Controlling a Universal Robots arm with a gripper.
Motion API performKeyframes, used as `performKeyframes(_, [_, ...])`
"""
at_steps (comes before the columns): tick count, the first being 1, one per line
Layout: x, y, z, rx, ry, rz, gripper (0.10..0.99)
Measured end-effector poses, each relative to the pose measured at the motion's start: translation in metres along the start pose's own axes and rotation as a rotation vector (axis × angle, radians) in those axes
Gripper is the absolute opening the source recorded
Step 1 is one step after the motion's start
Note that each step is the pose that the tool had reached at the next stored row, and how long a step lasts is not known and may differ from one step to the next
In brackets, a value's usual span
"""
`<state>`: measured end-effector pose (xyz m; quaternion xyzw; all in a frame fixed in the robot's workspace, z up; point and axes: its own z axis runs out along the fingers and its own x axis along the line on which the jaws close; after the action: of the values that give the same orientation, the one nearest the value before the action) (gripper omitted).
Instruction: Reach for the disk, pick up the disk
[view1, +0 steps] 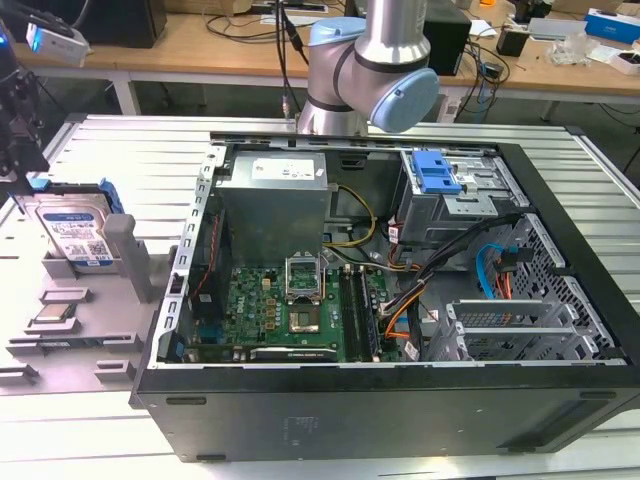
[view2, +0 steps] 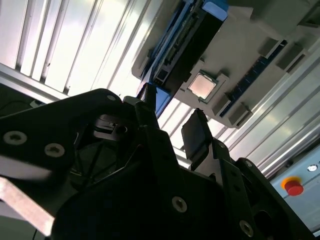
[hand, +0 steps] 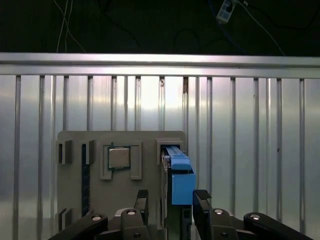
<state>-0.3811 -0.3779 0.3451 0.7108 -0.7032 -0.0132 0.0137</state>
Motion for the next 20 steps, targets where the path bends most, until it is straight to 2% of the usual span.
performKeyframes(5, [-0.0007,-0.0001,0.0056,0.0,0.0001,0.0,0.482])
performKeyframes(7, [-0.0073,-0.0004,0.0076,0.0,0.0,-0.001,0.482])
performKeyframes(11, [-0.0105,-0.0009,0.0208,0.0,0.0028,-0.001,0.482])
performKeyframes(20, [-0.0105,-0.0011,0.0264,0.0,0.0028,-0.001,0.482])
